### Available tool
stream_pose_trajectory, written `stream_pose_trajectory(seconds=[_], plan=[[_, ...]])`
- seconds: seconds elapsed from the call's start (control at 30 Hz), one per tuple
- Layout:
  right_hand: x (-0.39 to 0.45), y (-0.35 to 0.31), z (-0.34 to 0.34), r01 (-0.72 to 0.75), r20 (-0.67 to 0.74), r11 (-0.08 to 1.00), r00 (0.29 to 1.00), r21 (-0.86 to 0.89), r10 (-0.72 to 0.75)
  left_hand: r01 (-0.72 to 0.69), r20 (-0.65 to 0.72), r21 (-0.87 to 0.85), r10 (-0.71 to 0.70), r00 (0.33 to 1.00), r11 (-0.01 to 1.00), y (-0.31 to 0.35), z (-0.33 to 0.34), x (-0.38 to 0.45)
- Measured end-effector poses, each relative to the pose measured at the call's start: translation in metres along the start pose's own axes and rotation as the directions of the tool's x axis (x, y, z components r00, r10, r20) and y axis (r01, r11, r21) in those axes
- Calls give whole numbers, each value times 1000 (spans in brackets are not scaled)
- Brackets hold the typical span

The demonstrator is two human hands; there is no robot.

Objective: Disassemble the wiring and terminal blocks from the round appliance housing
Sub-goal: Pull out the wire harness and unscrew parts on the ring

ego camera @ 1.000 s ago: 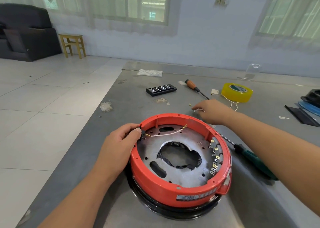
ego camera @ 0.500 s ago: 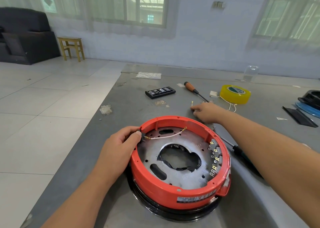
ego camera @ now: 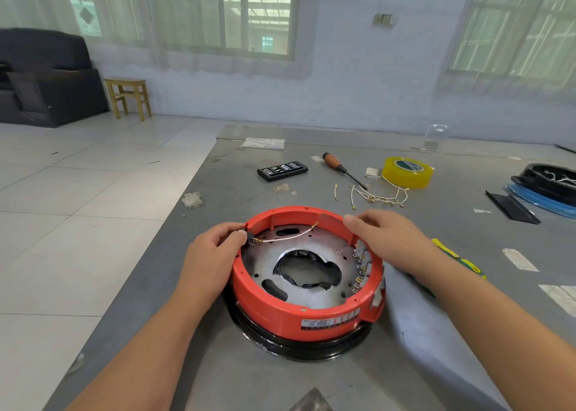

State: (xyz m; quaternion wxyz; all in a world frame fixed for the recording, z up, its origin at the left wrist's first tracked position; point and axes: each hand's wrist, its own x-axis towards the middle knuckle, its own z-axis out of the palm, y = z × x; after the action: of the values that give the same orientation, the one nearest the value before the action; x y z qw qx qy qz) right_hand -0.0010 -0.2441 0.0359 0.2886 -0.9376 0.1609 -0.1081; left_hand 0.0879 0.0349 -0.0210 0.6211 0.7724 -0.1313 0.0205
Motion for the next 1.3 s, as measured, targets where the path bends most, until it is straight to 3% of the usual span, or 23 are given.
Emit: stream_pose_trajectory(seconds=[0.1,0.23,0.4,0.47,0.53,0.63,0.73,0.83,1.0,1.13,1.3], plan=[[-10,0,13,-52,-4,976,999,209,54,17,-78,-29,-19,997,999,-1,-1,-2],[-9,-8,31,-21,-20,943,999,332,29,43,-151,-59,-52,987,997,0,-3,-4],[-11,-12,52,91,-271,853,961,514,61,-27,-110,-105,16,994,994,4,-3,-6],[-15,-10,53,114,-311,836,948,537,70,-76,-81,-100,68,994,992,4,-3,-5],[-20,-5,47,159,-360,912,933,377,-14,-83,-78,-79,77,994,993,3,-3,-5],[-22,12,30,126,-365,986,918,-112,-158,-55,-88,-58,50,995,997,1,-2,-3],[-24,29,17,-98,-213,852,977,-514,-17,-45,-97,-58,39,995,997,0,-1,-2],[-28,33,16,-210,-111,776,977,-594,179,-43,-101,-54,37,994,998,-1,-1,-3],[-26,37,17,-211,-136,773,977,-599,161,-39,-119,-58,32,992,998,-2,-1,-2],[-21,41,14,-162,-149,847,984,-507,99,-55,-123,-65,47,991,996,-1,-1,-2],[-19,32,9,-24,-361,1000,932,19,29,-56,-161,-61,45,986,997,-1,2,-6]])
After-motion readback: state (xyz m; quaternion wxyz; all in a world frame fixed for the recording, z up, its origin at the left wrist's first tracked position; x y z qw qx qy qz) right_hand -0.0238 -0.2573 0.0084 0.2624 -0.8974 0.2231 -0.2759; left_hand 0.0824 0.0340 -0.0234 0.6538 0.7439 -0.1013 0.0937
